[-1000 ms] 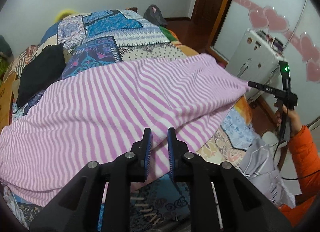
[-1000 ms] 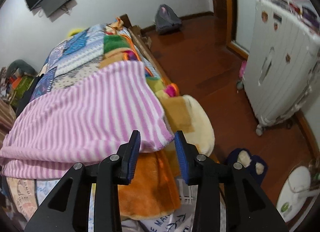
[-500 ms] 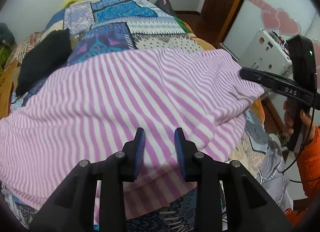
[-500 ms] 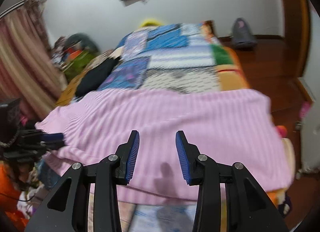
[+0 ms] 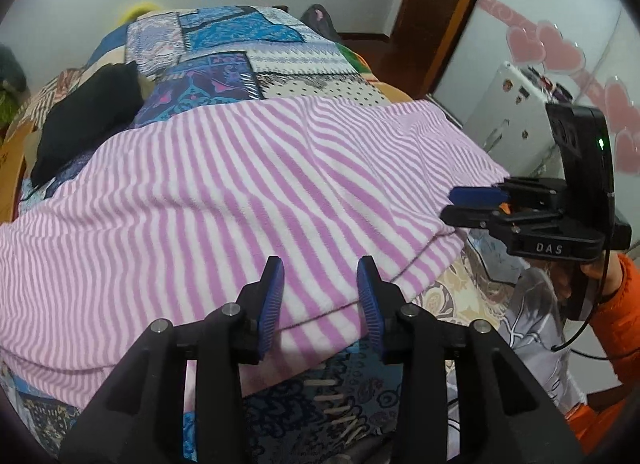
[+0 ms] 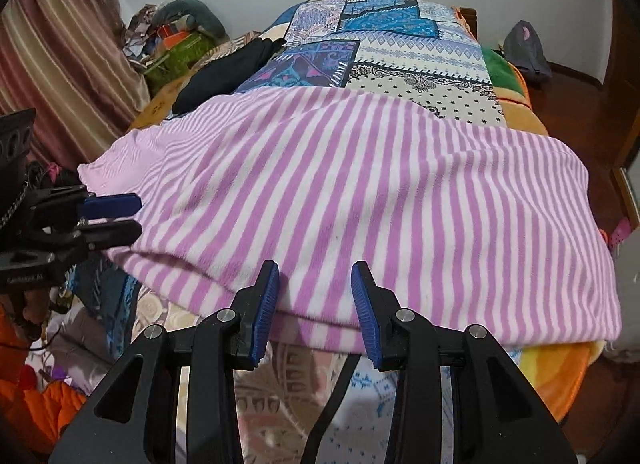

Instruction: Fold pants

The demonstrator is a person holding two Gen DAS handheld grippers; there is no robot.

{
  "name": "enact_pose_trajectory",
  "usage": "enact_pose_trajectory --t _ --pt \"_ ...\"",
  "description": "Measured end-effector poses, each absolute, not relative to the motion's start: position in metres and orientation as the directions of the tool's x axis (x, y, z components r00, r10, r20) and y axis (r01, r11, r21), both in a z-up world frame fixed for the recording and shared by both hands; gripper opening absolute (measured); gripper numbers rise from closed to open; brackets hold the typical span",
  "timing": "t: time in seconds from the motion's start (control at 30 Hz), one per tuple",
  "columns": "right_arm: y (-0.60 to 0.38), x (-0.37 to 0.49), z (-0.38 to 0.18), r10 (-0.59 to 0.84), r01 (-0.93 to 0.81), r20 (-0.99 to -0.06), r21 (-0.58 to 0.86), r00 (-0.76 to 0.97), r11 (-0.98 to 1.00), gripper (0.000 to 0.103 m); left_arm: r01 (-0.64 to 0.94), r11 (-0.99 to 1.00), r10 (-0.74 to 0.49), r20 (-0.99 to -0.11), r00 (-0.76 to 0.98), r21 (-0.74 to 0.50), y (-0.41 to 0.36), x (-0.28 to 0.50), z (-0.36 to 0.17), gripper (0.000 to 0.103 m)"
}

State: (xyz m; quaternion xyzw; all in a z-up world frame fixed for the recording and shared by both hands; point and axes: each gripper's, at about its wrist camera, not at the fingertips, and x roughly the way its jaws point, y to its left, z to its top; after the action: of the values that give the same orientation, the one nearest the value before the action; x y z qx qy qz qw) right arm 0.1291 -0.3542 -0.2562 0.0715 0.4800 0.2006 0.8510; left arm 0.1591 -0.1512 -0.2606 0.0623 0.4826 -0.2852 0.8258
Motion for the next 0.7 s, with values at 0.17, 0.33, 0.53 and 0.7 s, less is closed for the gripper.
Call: enact_pose_trajectory --t 0.17,0.33,0.53,0.7 --pt "-0.337 0.138 -0.235 0.382 -0.311 -0.78 0.252 0.496 0.917 0.034 0.453 0.874 -0.398 -0.796 0.456 -0.177 -0.109 0.164 -0.242 0.038" --pt "-0.306 0.155 -0.21 0.407 -0.372 -0.743 0.227 0.532 0.9 0.036 0.327 0.933 -0.32 -0.762 0.562 -0.15 -0.045 0.172 -0.225 0.041" --pt "-0.25 0.175 -0.187 0.462 -0.477 -0.703 0.197 0.54 0.856 0.039 0.137 0.982 -0.185 -0.738 0.649 -0.126 0.049 0.17 -0.217 0.052" --pt "-0.192 0.184 -0.182 0.518 -0.575 -0.691 0.178 0.505 0.799 0.046 -0.028 0.995 -0.05 -0.747 0.663 -0.092 0.126 0.168 -0.223 0.061"
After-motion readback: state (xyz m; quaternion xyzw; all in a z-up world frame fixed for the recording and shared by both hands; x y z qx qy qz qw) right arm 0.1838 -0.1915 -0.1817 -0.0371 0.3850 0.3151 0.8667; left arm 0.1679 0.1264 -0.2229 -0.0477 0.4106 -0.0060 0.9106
